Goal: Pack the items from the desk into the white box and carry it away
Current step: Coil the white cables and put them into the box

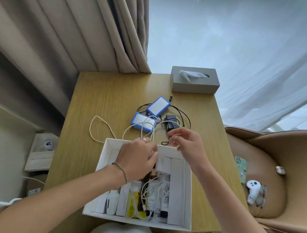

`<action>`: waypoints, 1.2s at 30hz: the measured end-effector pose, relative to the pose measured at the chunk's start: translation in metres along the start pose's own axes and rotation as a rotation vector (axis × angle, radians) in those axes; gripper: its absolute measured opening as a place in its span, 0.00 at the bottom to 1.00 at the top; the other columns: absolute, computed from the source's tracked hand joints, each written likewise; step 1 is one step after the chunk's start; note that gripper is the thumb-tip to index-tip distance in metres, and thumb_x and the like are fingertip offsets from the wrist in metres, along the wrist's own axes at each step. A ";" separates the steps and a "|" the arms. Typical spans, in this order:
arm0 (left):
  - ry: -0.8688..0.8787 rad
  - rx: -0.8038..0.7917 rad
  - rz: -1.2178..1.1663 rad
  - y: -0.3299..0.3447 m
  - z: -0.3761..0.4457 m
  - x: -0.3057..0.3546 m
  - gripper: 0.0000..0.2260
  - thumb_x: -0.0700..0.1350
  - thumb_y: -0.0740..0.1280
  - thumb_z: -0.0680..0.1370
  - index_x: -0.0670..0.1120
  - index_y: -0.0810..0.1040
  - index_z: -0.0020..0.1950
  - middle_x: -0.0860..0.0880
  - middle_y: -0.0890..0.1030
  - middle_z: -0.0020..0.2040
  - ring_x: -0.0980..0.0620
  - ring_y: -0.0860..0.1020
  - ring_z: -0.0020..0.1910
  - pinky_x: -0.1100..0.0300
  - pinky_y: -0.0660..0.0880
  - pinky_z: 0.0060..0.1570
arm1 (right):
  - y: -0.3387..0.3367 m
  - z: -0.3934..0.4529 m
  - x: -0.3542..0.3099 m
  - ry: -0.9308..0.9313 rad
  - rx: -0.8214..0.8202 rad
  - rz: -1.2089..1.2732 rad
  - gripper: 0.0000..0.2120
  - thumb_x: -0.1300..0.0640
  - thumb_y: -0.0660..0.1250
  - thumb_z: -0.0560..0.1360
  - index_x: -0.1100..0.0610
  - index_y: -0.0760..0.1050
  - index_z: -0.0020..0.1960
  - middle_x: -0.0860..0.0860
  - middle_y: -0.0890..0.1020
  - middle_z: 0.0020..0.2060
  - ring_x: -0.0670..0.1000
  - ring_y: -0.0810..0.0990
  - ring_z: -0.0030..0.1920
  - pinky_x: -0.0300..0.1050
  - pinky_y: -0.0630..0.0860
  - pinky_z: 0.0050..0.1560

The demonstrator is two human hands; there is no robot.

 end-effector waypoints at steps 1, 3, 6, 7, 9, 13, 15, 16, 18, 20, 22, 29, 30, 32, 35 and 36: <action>-0.008 0.025 -0.004 -0.007 0.013 -0.005 0.11 0.51 0.58 0.78 0.51 0.80 0.47 0.53 0.79 0.42 0.50 0.77 0.41 0.56 0.73 0.36 | -0.001 0.006 -0.002 -0.004 0.008 0.003 0.12 0.69 0.65 0.74 0.55 0.83 0.45 0.52 0.84 0.36 0.41 0.78 0.33 0.30 0.72 0.34; -0.075 0.028 0.015 -0.014 0.038 -0.019 0.10 0.50 0.60 0.78 0.49 0.79 0.45 0.53 0.76 0.38 0.50 0.75 0.39 0.57 0.70 0.35 | -0.001 0.019 -0.003 0.014 0.020 -0.023 0.12 0.67 0.65 0.74 0.54 0.83 0.45 0.52 0.84 0.37 0.42 0.77 0.34 0.32 0.72 0.34; -0.235 -0.117 0.085 -0.001 0.070 -0.040 0.13 0.52 0.59 0.79 0.48 0.78 0.40 0.50 0.77 0.38 0.47 0.77 0.39 0.58 0.70 0.34 | 0.000 0.036 0.002 0.051 0.027 -0.053 0.12 0.68 0.64 0.74 0.55 0.83 0.45 0.51 0.85 0.36 0.45 0.78 0.35 0.37 0.72 0.38; -0.280 -0.174 0.102 0.007 0.078 -0.046 0.16 0.53 0.58 0.78 0.48 0.77 0.36 0.47 0.77 0.36 0.46 0.78 0.39 0.58 0.69 0.33 | 0.000 0.040 0.003 0.054 0.030 -0.049 0.12 0.68 0.64 0.74 0.55 0.83 0.44 0.50 0.85 0.36 0.45 0.78 0.36 0.39 0.74 0.40; -0.352 -0.278 0.109 0.024 0.089 -0.052 0.20 0.56 0.58 0.78 0.48 0.73 0.31 0.41 0.78 0.36 0.44 0.76 0.36 0.59 0.65 0.32 | -0.002 0.045 0.006 0.057 0.041 -0.051 0.13 0.68 0.64 0.74 0.55 0.83 0.44 0.49 0.85 0.35 0.46 0.79 0.37 0.42 0.77 0.43; -0.456 -0.464 -0.018 0.056 0.097 -0.051 0.23 0.62 0.63 0.77 0.49 0.67 0.29 0.48 0.70 0.28 0.50 0.67 0.28 0.58 0.61 0.29 | -0.006 0.046 0.012 0.072 0.039 -0.044 0.13 0.68 0.64 0.73 0.54 0.83 0.44 0.50 0.84 0.36 0.45 0.78 0.36 0.42 0.75 0.42; -0.489 -0.521 -0.062 0.065 0.096 -0.050 0.21 0.57 0.67 0.76 0.48 0.69 0.29 0.50 0.69 0.27 0.51 0.67 0.27 0.59 0.61 0.28 | -0.009 0.044 0.015 0.074 0.036 -0.059 0.13 0.68 0.64 0.73 0.54 0.83 0.44 0.51 0.84 0.36 0.45 0.77 0.35 0.43 0.74 0.43; -0.502 -0.529 -0.076 0.067 0.094 -0.050 0.19 0.53 0.68 0.76 0.48 0.69 0.28 0.50 0.68 0.26 0.50 0.67 0.28 0.60 0.61 0.28 | -0.011 0.044 0.016 0.074 0.037 -0.068 0.13 0.68 0.63 0.73 0.54 0.83 0.44 0.52 0.85 0.37 0.45 0.77 0.36 0.44 0.75 0.43; -0.512 -0.491 -0.130 0.064 0.092 -0.049 0.18 0.47 0.66 0.76 0.48 0.68 0.28 0.49 0.67 0.27 0.49 0.66 0.29 0.60 0.62 0.30 | -0.013 0.043 0.017 0.061 0.036 -0.097 0.13 0.67 0.63 0.74 0.53 0.83 0.46 0.52 0.85 0.39 0.45 0.78 0.37 0.45 0.75 0.44; -0.496 -0.411 -0.181 0.051 0.090 -0.046 0.15 0.44 0.63 0.77 0.47 0.67 0.31 0.49 0.69 0.29 0.48 0.67 0.31 0.58 0.63 0.32 | -0.013 0.042 0.014 0.031 0.026 -0.158 0.11 0.65 0.66 0.75 0.51 0.83 0.49 0.51 0.86 0.42 0.46 0.80 0.40 0.46 0.77 0.46; -0.460 -0.317 -0.218 0.032 0.089 -0.042 0.13 0.44 0.60 0.78 0.47 0.67 0.33 0.48 0.70 0.31 0.47 0.67 0.32 0.57 0.62 0.32 | -0.008 0.042 0.007 -0.026 -0.017 -0.229 0.14 0.62 0.70 0.75 0.49 0.81 0.58 0.48 0.85 0.49 0.46 0.82 0.48 0.47 0.79 0.53; -0.363 -0.020 -0.407 -0.048 0.081 -0.036 0.16 0.44 0.64 0.76 0.46 0.67 0.29 0.50 0.68 0.26 0.50 0.65 0.28 0.56 0.61 0.30 | 0.041 0.040 -0.040 -0.287 -0.307 -0.333 0.48 0.58 0.79 0.65 0.44 0.60 0.79 0.42 0.70 0.71 0.43 0.66 0.72 0.45 0.64 0.73; -0.347 0.019 -0.431 -0.060 0.081 -0.035 0.17 0.44 0.65 0.77 0.46 0.66 0.29 0.50 0.68 0.27 0.50 0.66 0.29 0.55 0.62 0.31 | 0.049 0.041 -0.046 -0.303 -0.323 -0.321 0.49 0.58 0.79 0.64 0.44 0.59 0.79 0.43 0.71 0.72 0.44 0.68 0.72 0.47 0.66 0.73; -0.338 0.095 -0.500 -0.081 0.079 -0.032 0.18 0.44 0.66 0.77 0.47 0.68 0.27 0.49 0.71 0.32 0.48 0.71 0.33 0.53 0.68 0.35 | 0.059 0.044 -0.056 -0.324 -0.324 -0.280 0.50 0.57 0.80 0.63 0.41 0.59 0.79 0.45 0.76 0.68 0.46 0.73 0.68 0.49 0.70 0.70; -0.349 0.200 -0.854 -0.111 0.072 -0.027 0.14 0.44 0.67 0.79 0.50 0.79 0.32 0.49 0.76 0.41 0.47 0.79 0.42 0.53 0.80 0.44 | 0.072 0.045 -0.067 -0.361 -0.329 -0.215 0.48 0.55 0.80 0.63 0.38 0.61 0.76 0.43 0.81 0.58 0.44 0.77 0.62 0.46 0.73 0.66; -0.346 0.218 -0.979 -0.121 0.071 -0.025 0.12 0.46 0.67 0.79 0.46 0.81 0.37 0.51 0.79 0.42 0.49 0.80 0.45 0.59 0.80 0.45 | 0.076 0.045 -0.068 -0.362 -0.335 -0.180 0.45 0.56 0.80 0.64 0.38 0.64 0.75 0.45 0.82 0.54 0.44 0.79 0.60 0.46 0.73 0.66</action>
Point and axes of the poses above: each hand's wrist, its own z-axis towards the middle knuckle, its own y-axis out of the palm, x = y × z, the point moved 6 cm from there along z, towards the middle knuckle
